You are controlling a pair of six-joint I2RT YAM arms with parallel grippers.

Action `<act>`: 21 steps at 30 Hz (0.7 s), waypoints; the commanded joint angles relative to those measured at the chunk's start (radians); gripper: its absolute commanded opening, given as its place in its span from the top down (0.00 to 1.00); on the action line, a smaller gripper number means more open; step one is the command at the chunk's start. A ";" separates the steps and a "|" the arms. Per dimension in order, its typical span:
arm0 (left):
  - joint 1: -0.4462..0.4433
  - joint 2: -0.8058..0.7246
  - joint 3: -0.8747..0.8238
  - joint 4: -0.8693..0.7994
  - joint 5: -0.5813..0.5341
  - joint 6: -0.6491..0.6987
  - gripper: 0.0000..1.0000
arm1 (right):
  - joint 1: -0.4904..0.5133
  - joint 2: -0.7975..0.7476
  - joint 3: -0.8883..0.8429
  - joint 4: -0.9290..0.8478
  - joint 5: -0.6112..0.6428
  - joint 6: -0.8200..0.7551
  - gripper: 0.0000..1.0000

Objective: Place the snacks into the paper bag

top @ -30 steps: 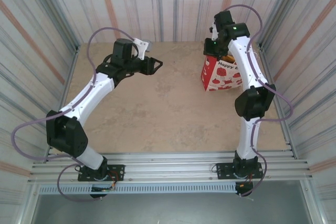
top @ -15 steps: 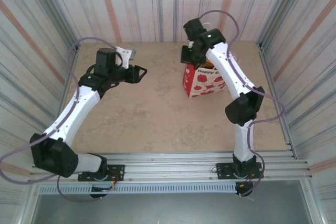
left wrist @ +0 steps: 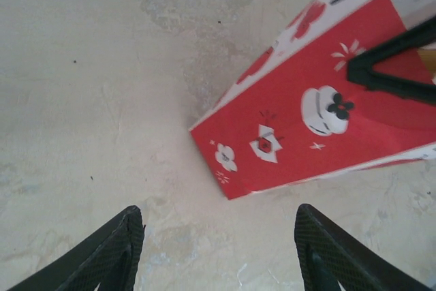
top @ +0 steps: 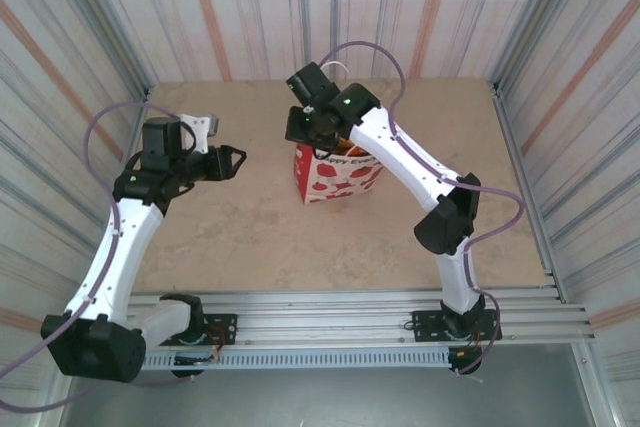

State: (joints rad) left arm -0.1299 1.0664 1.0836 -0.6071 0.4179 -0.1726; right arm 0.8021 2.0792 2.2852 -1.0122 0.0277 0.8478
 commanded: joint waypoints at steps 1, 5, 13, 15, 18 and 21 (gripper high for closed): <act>0.006 -0.037 -0.020 -0.053 0.009 0.028 0.37 | 0.024 0.049 0.110 0.091 0.016 0.051 1.00; 0.006 -0.044 -0.033 -0.060 0.017 0.023 0.37 | 0.036 0.102 0.158 0.128 -0.027 0.060 0.98; 0.005 -0.038 -0.099 0.024 0.047 -0.037 0.37 | 0.034 0.095 0.240 0.109 -0.039 -0.031 0.55; 0.005 -0.018 -0.122 0.066 0.068 -0.075 0.39 | 0.033 0.065 0.238 0.094 -0.020 -0.073 0.48; 0.006 0.018 -0.136 0.116 0.093 -0.117 0.41 | 0.027 0.015 0.233 0.069 0.001 -0.129 0.45; 0.006 0.055 -0.136 0.151 0.085 -0.139 0.42 | 0.011 -0.039 0.205 0.044 0.014 -0.164 0.44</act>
State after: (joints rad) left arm -0.1299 1.1019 0.9550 -0.5259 0.4755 -0.2642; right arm 0.8276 2.1315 2.4943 -0.9291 0.0074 0.7593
